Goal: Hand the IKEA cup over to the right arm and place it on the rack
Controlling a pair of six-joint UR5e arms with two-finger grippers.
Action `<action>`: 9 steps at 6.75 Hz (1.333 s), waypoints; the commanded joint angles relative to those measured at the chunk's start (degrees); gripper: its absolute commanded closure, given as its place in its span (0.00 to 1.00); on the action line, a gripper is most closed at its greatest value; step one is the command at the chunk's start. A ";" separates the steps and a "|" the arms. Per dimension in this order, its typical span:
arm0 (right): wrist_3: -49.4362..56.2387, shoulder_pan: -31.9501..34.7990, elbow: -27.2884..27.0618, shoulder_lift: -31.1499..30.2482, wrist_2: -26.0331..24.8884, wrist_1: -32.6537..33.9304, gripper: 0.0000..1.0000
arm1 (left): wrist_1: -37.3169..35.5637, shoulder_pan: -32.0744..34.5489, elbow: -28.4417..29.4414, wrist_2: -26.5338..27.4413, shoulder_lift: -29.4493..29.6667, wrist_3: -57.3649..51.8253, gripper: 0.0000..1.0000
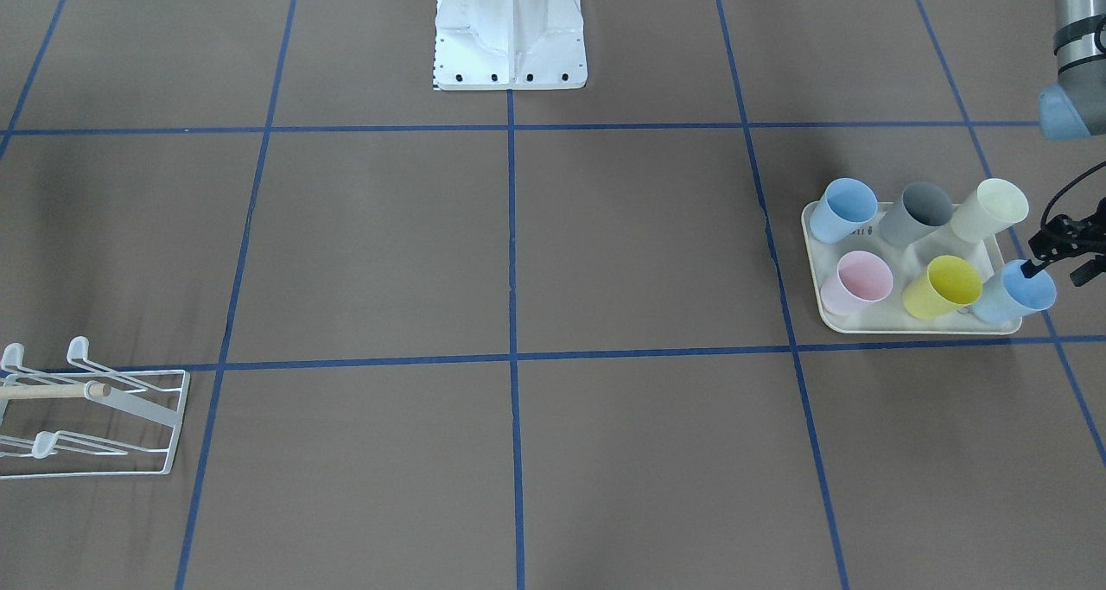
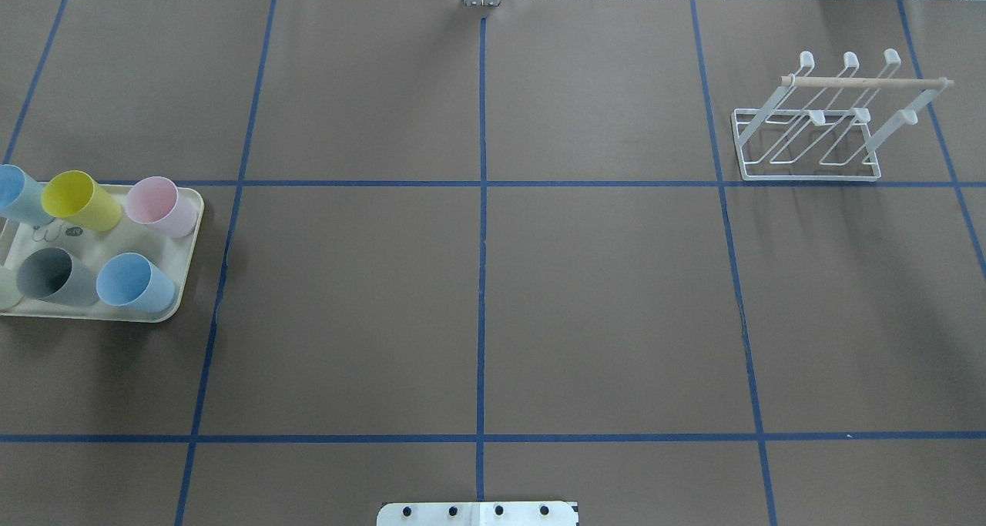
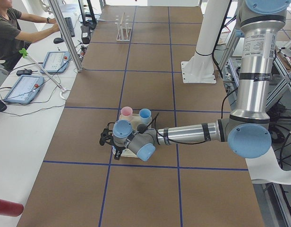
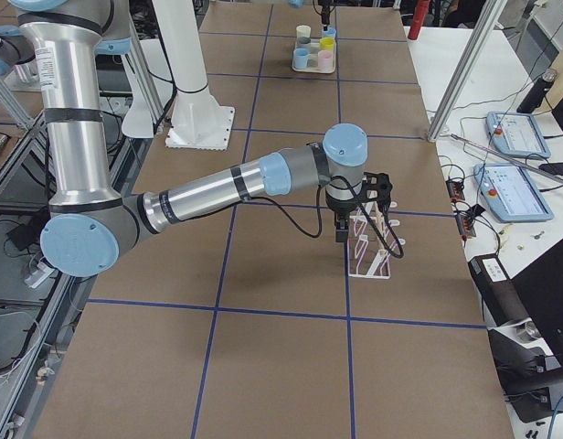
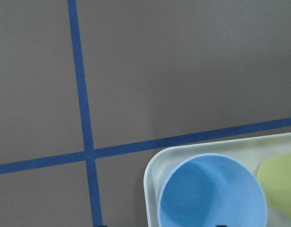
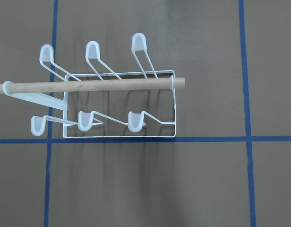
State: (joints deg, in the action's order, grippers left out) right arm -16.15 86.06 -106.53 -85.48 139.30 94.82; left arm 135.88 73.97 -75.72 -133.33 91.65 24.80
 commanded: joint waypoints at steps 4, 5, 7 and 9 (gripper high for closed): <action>-0.02 0.07 0.36 -0.04 1.59 -0.08 0.00 | 0.08 -0.14 1.01 0.00 0.90 -0.10 0.51; -0.02 -0.02 0.27 0.05 1.59 -0.08 0.00 | 0.08 -1.18 1.01 0.00 0.90 -0.19 0.56; -0.02 0.07 -0.08 -0.04 2.81 -0.08 0.00 | 0.08 -1.63 1.01 0.00 0.81 -0.45 0.71; -0.02 0.07 -0.25 -0.04 2.99 -0.08 0.00 | 0.61 -1.72 1.71 0.00 0.72 -0.72 0.94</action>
State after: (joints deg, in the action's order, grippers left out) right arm -16.17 86.12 -106.68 -85.48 142.09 94.75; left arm 136.16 72.32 -74.35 -133.34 92.46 24.22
